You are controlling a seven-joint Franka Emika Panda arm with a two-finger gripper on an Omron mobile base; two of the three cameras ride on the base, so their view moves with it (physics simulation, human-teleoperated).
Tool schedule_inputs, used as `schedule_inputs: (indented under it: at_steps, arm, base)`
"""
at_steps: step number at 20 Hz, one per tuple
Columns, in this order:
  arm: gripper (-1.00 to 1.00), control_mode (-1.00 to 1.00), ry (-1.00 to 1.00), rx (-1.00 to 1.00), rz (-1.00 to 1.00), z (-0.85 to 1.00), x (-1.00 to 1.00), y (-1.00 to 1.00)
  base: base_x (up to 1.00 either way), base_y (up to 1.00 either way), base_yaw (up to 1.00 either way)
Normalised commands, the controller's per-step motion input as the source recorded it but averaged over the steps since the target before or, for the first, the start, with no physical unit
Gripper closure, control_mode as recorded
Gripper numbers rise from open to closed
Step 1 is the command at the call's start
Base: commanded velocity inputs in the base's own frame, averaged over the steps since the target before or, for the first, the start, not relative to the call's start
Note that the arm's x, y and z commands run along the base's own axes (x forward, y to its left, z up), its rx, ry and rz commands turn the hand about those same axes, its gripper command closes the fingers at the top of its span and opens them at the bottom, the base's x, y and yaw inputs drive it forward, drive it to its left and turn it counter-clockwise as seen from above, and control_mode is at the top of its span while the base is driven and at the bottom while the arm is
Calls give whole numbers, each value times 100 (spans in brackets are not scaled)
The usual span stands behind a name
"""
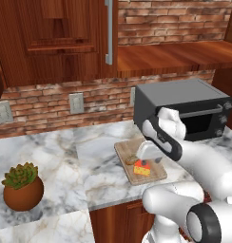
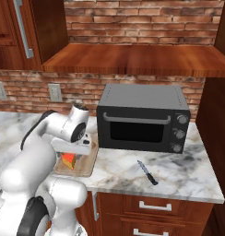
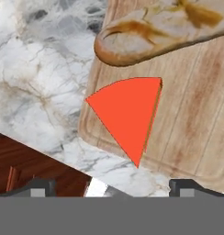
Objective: Retrieve the sausage and cheese from the fridge and place them on the cutting board on the counter.
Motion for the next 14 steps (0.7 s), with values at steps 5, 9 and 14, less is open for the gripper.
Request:
schedule_inputs:
  at_steps: [5, 9, 14]
  arm:
    - [-100, -100, -21, -2, -2, 29, -60, 2]
    - [-100, -100, -31, -5, -4, 10, -61, 7]
    - [-100, -100, -9, 0, -3, 1, -18, 1]
  base:
    - [0, 0, 0]
    - [0, 0, 0]
    - [0, 0, 0]
